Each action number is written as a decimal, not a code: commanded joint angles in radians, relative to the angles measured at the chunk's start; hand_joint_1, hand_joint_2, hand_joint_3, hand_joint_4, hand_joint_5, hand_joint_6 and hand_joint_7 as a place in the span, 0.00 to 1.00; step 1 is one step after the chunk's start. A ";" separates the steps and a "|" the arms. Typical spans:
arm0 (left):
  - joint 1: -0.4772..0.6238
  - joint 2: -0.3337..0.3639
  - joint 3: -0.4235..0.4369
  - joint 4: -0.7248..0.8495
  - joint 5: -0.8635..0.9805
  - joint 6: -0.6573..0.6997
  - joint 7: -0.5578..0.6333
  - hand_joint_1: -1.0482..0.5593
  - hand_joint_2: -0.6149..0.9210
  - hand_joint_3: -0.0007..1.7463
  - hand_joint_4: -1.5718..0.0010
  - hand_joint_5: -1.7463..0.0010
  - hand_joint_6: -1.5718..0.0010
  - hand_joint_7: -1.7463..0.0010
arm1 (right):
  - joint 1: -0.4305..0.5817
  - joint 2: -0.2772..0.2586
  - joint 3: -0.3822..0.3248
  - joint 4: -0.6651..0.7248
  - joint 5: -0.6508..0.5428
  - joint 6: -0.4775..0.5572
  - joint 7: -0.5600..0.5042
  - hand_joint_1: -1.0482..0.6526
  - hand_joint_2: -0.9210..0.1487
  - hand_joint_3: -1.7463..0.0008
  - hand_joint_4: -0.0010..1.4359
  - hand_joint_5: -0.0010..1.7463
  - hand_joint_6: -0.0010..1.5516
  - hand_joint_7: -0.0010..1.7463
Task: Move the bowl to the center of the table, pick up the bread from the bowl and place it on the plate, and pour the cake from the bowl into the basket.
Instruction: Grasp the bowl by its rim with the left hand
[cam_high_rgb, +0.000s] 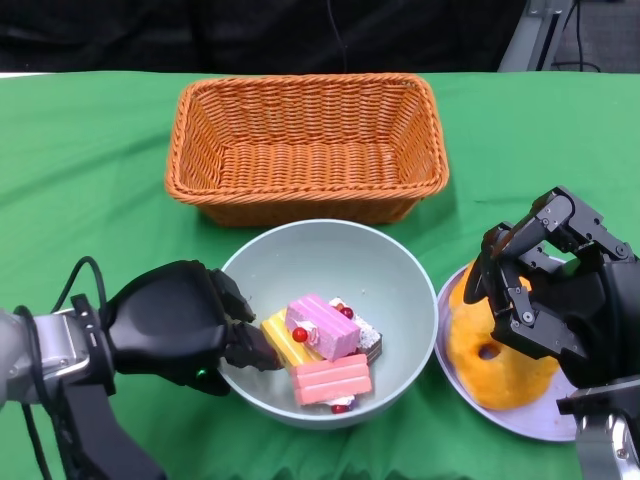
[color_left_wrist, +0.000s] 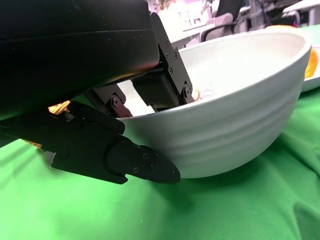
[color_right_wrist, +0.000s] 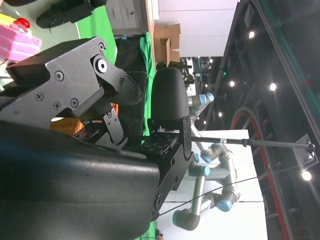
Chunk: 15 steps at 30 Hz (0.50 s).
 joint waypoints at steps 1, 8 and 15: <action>0.035 -0.014 -0.007 -0.024 -0.017 0.040 -0.051 0.37 1.00 0.05 0.38 0.95 0.40 0.99 | 0.009 -0.001 -0.004 -0.019 0.004 -0.002 -0.001 0.59 0.27 0.41 0.52 0.98 0.43 0.82; 0.045 -0.040 -0.018 -0.020 -0.046 0.072 -0.106 0.39 1.00 0.05 0.35 0.93 0.38 0.98 | 0.011 0.001 -0.004 -0.024 0.003 -0.001 -0.005 0.59 0.26 0.42 0.52 0.98 0.43 0.81; 0.033 -0.065 -0.043 0.029 -0.032 0.050 -0.026 0.40 1.00 0.02 0.35 0.85 0.34 0.98 | 0.008 0.004 -0.007 -0.021 0.012 0.003 -0.003 0.59 0.26 0.42 0.53 0.98 0.43 0.81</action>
